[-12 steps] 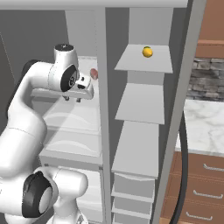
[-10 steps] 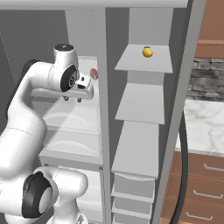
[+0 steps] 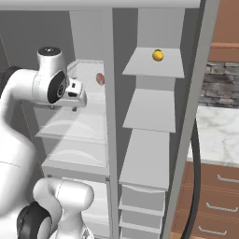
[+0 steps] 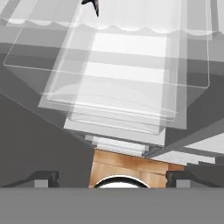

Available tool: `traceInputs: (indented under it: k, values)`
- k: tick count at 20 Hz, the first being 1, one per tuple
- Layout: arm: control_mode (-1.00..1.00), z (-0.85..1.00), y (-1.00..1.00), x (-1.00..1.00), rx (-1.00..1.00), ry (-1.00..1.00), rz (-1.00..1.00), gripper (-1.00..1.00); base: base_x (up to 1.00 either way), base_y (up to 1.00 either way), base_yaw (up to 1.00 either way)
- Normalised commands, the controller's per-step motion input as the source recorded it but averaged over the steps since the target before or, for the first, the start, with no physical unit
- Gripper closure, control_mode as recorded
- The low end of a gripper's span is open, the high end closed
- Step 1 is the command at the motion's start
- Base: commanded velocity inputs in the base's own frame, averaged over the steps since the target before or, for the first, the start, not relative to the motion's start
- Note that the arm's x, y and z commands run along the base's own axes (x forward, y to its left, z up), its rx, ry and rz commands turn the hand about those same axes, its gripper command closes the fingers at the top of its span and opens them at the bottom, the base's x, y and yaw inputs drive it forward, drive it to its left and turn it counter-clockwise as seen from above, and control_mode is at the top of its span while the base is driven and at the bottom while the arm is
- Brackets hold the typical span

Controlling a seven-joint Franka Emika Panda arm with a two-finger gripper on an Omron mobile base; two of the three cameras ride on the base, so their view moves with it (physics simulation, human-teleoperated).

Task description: There's a fish in the fridge that needs to be moved to the freezer for freezing. Pick up the fish from the fridge, place it on any shelf in the freezer, and close the fridge and freezer doors when done.

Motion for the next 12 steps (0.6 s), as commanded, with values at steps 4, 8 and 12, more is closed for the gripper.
traceInputs:
  k: [4, 8, 12]
  values:
    - [-1.00, 0.49, 0.17, -0.13, -0.06, -0.09, 0.14, -1.00, 0.00, 0.00, 0.00]
    - [-1.00, 0.15, 0.08, 0.03, -0.02, -0.09, 0.16, -1.00, 0.00, 0.00, 0.00]
    - [-1.00, 0.01, 0.28, 0.23, 0.00, -0.12, 0.12, -1.00, 0.00, 0.00, 0.00]
